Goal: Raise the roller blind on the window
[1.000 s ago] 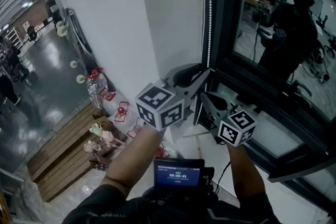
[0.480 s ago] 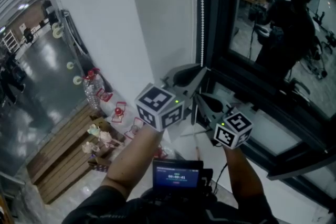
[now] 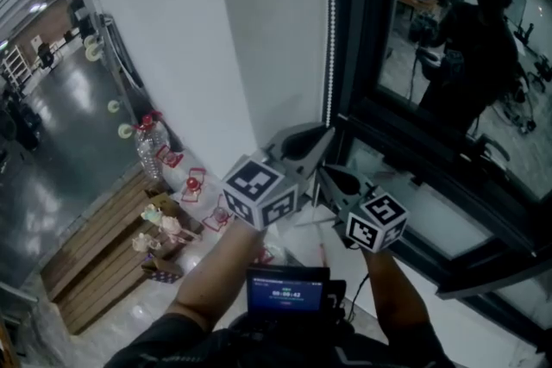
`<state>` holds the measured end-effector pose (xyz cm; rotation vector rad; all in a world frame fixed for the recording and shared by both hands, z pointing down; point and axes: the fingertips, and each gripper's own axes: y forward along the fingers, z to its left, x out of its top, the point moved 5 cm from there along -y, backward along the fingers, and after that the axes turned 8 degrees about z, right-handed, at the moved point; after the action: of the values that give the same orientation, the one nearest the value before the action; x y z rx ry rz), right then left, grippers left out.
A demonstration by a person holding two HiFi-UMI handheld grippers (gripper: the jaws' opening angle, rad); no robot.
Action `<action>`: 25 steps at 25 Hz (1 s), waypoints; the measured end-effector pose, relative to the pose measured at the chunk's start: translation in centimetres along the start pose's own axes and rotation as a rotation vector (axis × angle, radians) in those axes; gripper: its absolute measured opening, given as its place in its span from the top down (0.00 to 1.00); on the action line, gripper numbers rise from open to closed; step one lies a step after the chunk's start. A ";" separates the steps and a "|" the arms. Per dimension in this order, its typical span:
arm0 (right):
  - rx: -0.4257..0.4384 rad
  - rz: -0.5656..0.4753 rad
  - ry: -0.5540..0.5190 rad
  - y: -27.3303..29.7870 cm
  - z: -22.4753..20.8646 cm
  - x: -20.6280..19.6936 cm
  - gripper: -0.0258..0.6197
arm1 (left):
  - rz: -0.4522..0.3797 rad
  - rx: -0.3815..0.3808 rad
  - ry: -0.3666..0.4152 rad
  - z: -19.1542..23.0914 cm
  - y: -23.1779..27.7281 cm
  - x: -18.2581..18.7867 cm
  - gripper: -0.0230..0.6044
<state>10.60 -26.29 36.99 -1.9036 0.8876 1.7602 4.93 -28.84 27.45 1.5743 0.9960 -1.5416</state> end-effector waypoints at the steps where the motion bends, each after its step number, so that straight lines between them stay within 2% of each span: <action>1: -0.001 0.007 0.008 0.2 0.0 -0.5 0.96 | 0.008 0.004 0.000 0.1 0.0 -0.5 0.96; 9: -0.035 0.108 0.091 1.0 -0.9 -5.3 0.96 | 0.115 0.021 -0.009 0.2 0.3 -5.8 0.96; 13: -0.057 0.180 0.139 1.2 -1.3 -9.2 0.96 | 0.194 0.016 -0.047 -0.1 0.4 -9.7 0.96; 16: -0.071 0.205 0.165 1.1 -2.0 -11.6 0.96 | 0.222 0.013 -0.066 -0.3 0.6 -11.8 0.96; 20: -0.080 0.225 0.179 1.1 -2.3 -12.6 0.96 | 0.238 0.004 -0.073 -0.4 0.8 -12.9 0.96; 25: -0.103 0.262 0.126 0.4 -2.2 -12.0 0.95 | 0.234 0.003 -0.080 -0.6 0.8 -13.0 0.96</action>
<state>11.91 -25.88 49.14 -2.0606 1.1582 1.8815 6.00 -29.31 40.42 1.5583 0.7369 -1.4316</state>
